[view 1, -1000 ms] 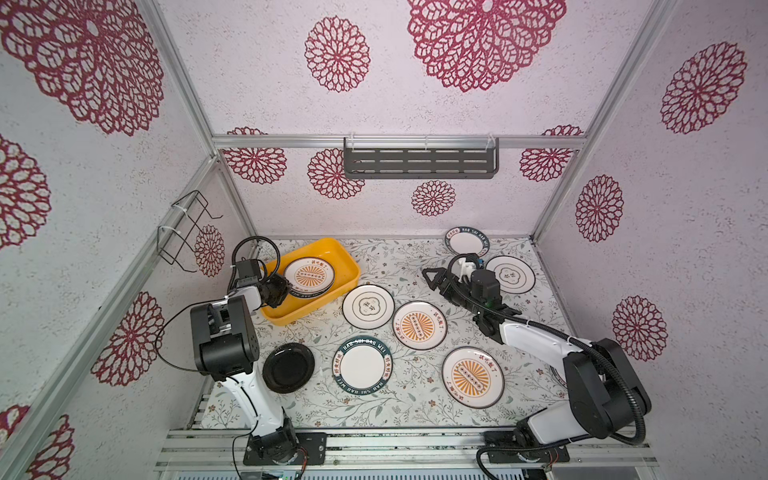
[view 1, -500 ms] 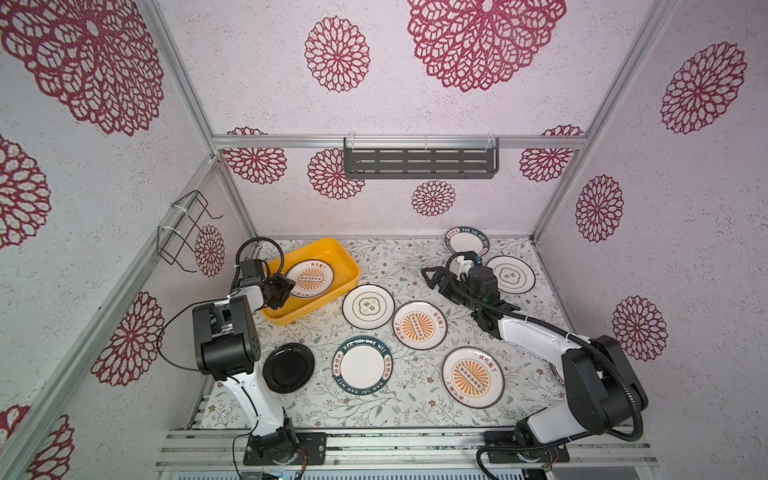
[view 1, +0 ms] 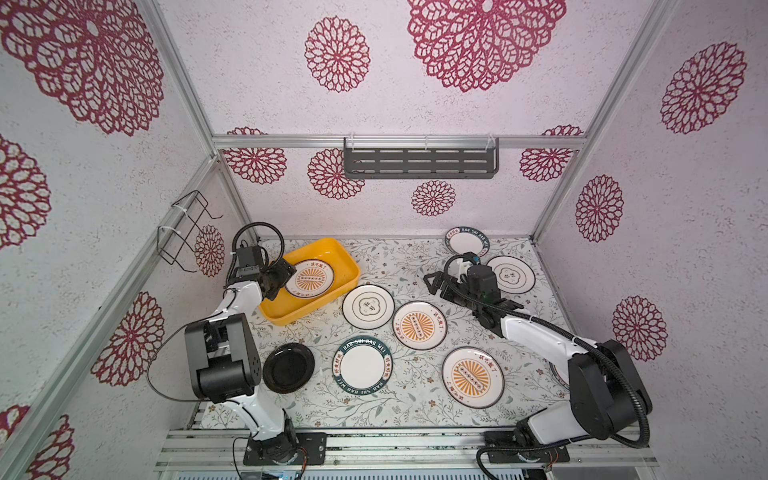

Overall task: Place the plates into the plastic bin on the countertop
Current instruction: 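Open the left gripper and lift it out of the bin, then reach the right gripper to the green-and-red-rimmed plate while the left arm moves to centre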

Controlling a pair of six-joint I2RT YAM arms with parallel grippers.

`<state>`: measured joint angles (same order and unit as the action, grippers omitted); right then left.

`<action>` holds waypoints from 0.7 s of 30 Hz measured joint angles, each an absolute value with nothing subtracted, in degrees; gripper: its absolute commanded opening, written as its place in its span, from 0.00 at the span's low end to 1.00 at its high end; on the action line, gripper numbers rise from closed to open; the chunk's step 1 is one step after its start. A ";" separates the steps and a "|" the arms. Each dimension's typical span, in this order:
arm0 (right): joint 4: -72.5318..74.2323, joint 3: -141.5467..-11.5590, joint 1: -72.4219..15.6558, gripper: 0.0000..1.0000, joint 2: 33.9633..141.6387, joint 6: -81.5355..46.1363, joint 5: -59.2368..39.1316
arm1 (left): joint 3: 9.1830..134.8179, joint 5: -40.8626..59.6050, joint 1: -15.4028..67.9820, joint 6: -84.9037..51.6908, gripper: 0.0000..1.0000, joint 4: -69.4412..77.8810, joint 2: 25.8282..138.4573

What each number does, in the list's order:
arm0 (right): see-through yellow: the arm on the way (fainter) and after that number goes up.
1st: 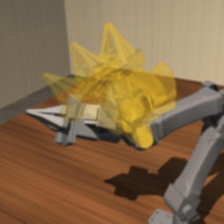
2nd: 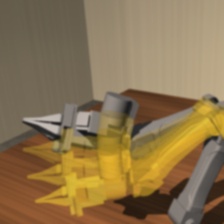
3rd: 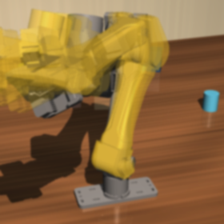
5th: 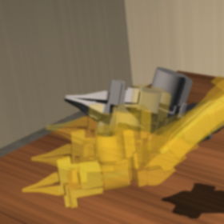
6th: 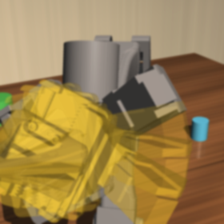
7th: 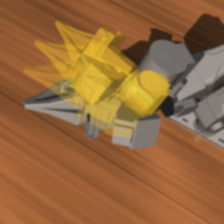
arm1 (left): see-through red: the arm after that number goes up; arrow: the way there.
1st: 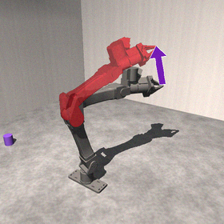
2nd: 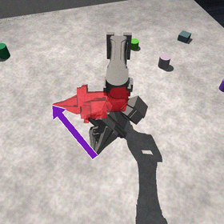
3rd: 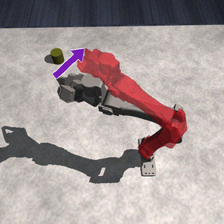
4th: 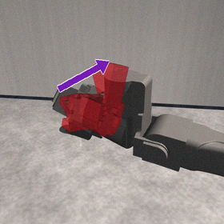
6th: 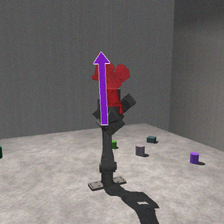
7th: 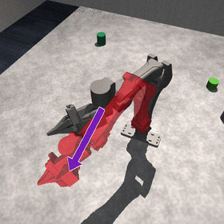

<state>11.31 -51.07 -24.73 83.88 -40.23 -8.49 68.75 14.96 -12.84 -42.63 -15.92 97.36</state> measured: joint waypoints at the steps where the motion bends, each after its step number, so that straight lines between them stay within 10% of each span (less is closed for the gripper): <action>1: 10.55 -50.98 -24.71 0.99 83.48 -40.03 -7.75 | 68.84 14.55 -12.12 -41.98 0.89 -16.23 95.85; 21: -8.14 -38.54 -20.10 0.99 60.47 -51.13 15.18 | 67.92 17.98 10.35 -31.29 0.97 -10.50 79.33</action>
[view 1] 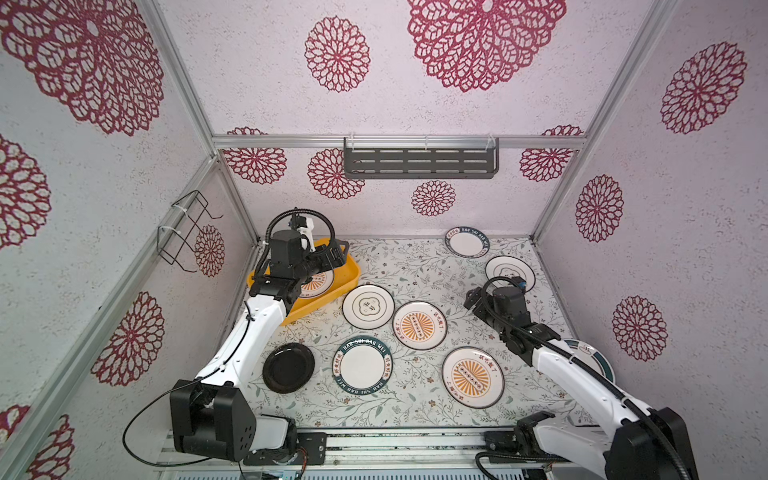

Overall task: Place the plates into the plastic bin on the countertop
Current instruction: 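Reach the right gripper to the green-and-red-rimmed plate while the left arm moves to centre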

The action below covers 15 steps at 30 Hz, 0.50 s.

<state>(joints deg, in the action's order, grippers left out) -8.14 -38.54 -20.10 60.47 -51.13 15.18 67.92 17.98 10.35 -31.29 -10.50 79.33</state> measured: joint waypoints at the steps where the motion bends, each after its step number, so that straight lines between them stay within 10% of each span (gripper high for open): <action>1: -8.71 -37.19 -19.70 0.99 58.28 -52.45 17.02 | 67.75 19.05 11.68 -31.18 0.97 -9.87 79.57; 15: -14.24 -25.15 -5.93 0.99 42.78 -64.05 25.34 | 71.07 28.80 30.44 -30.28 0.97 -3.07 94.37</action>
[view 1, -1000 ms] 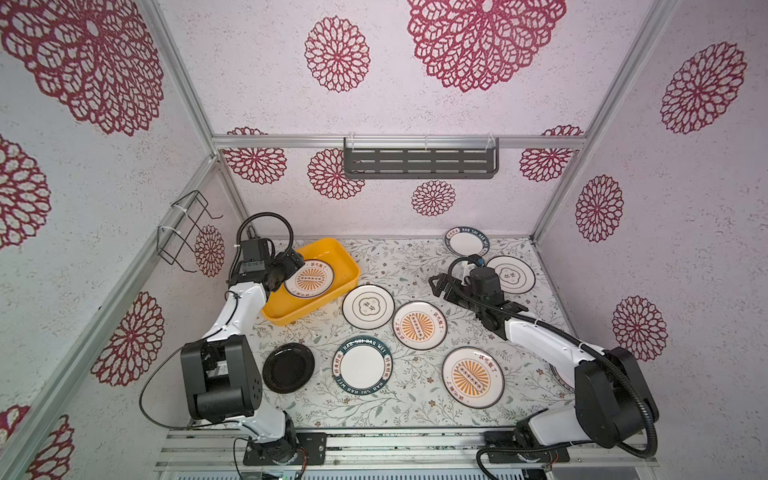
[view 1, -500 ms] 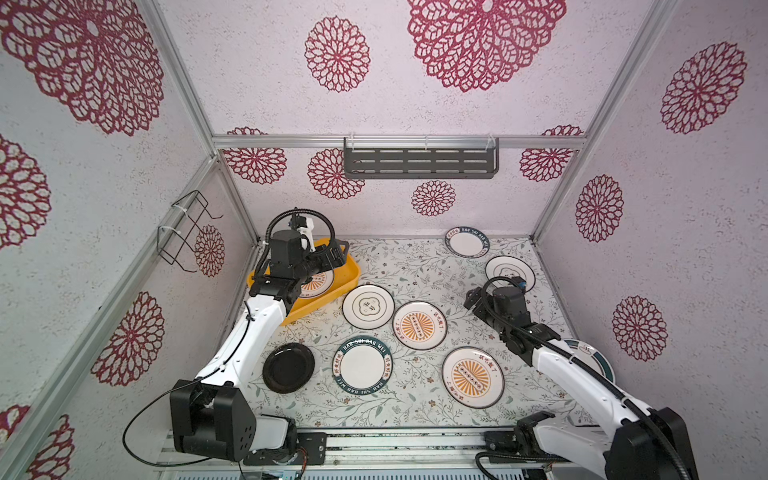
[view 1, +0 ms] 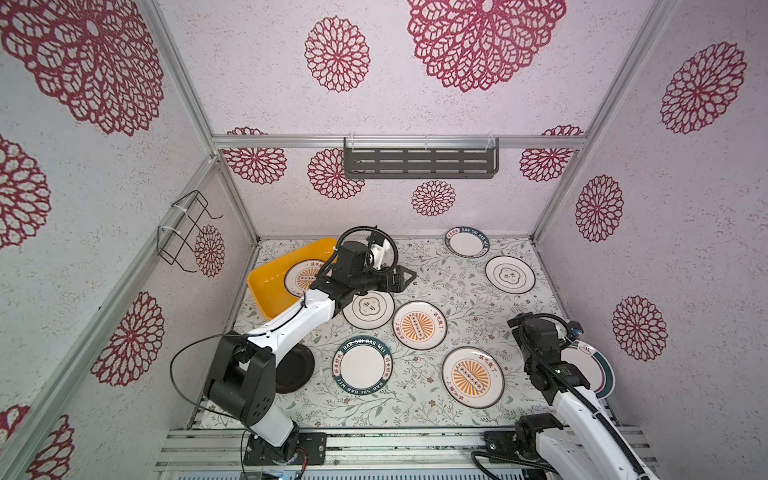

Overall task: Place the plates into the plastic bin on the countertop
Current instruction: 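Reach the right gripper to the green-and-red-rimmed plate while the left arm moves to centre, then grip the green-and-red-rimmed plate's edge with the right gripper and lift it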

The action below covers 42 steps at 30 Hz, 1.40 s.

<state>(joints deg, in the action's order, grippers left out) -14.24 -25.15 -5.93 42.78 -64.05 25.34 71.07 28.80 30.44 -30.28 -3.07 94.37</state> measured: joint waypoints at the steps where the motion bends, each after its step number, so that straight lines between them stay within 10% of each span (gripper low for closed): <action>1: -14.28 -25.19 -4.12 0.99 43.42 -64.05 25.08 | 71.92 29.39 31.33 -30.37 0.97 -2.66 95.64; 21: -20.97 -22.87 51.11 0.96 43.75 -56.31 2.35 | 78.32 33.91 34.24 -34.15 1.00 1.89 103.77; 42: -15.31 -14.92 59.57 0.90 44.18 -51.09 -10.39 | 82.37 36.18 34.24 -33.63 1.00 -0.23 106.02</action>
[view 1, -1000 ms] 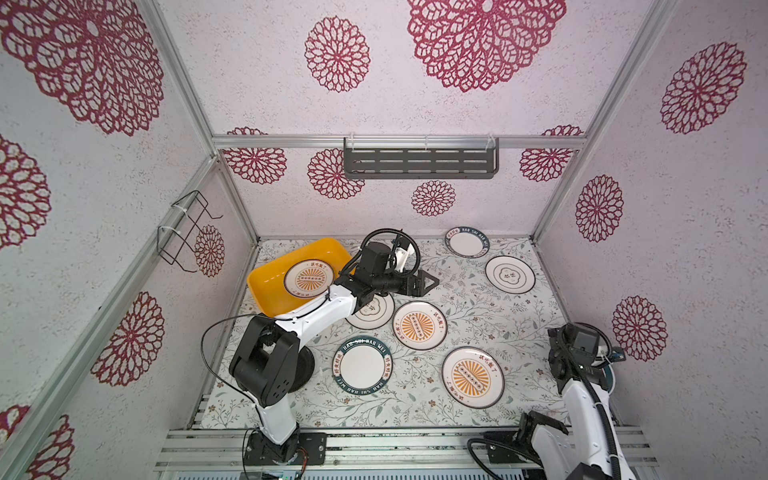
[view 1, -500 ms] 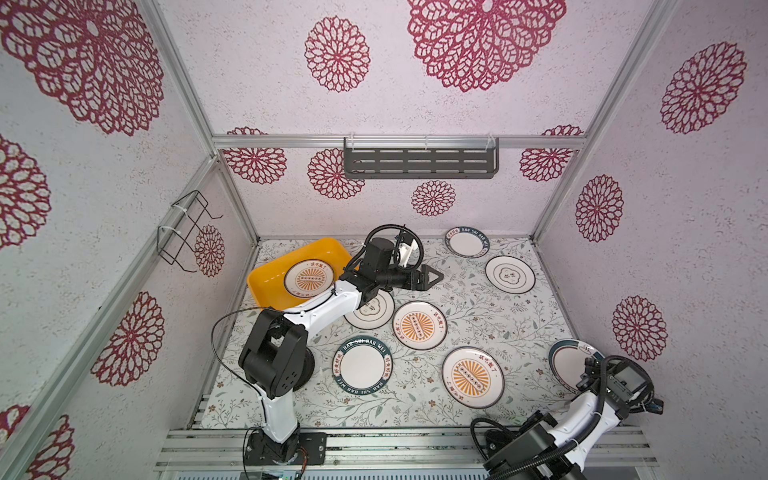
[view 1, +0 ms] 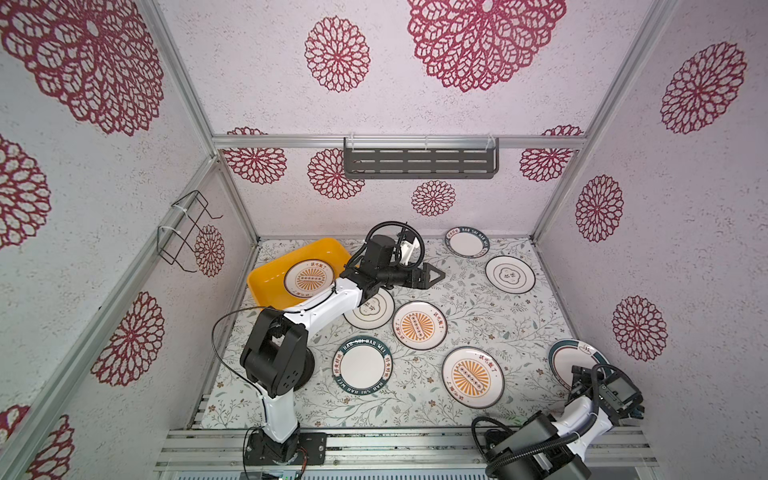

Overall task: Place the plates into the plastic bin on the countertop
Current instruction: 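Grip the green-and-red-rimmed plate's edge with the right gripper and lift it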

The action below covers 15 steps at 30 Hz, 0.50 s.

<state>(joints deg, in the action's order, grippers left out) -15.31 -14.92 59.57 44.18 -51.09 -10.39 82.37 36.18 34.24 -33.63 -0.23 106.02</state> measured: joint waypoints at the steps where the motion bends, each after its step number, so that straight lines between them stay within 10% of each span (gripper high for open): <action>1: -14.15 -14.52 59.64 0.88 44.69 -50.96 -10.85 | 82.37 36.23 34.24 -33.63 1.00 -0.30 106.02; 15: -1.30 -9.04 60.14 0.39 47.64 -52.69 -13.78 | 82.24 35.31 34.24 -33.65 1.00 -1.21 106.02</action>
